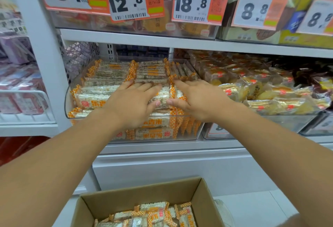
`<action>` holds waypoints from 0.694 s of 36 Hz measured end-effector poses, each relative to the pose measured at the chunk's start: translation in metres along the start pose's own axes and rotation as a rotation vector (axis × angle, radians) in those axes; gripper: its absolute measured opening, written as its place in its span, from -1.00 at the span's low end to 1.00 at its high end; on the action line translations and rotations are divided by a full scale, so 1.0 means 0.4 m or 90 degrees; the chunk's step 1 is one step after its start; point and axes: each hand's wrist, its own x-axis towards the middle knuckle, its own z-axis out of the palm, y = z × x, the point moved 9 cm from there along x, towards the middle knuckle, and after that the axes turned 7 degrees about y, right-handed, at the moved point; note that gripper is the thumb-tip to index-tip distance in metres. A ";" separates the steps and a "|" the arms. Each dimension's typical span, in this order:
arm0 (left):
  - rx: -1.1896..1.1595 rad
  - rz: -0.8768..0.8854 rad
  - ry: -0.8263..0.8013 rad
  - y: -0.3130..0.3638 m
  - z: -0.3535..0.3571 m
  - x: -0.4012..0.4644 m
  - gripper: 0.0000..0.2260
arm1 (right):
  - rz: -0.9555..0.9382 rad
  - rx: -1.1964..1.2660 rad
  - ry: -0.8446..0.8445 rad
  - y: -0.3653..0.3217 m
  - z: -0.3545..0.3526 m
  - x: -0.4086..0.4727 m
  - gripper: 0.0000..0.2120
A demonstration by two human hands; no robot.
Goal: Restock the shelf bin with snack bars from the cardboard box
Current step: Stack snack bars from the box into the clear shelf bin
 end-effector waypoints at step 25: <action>-0.002 0.050 0.059 0.006 -0.008 -0.015 -0.48 | 0.011 -0.096 -0.109 0.003 0.008 0.048 0.16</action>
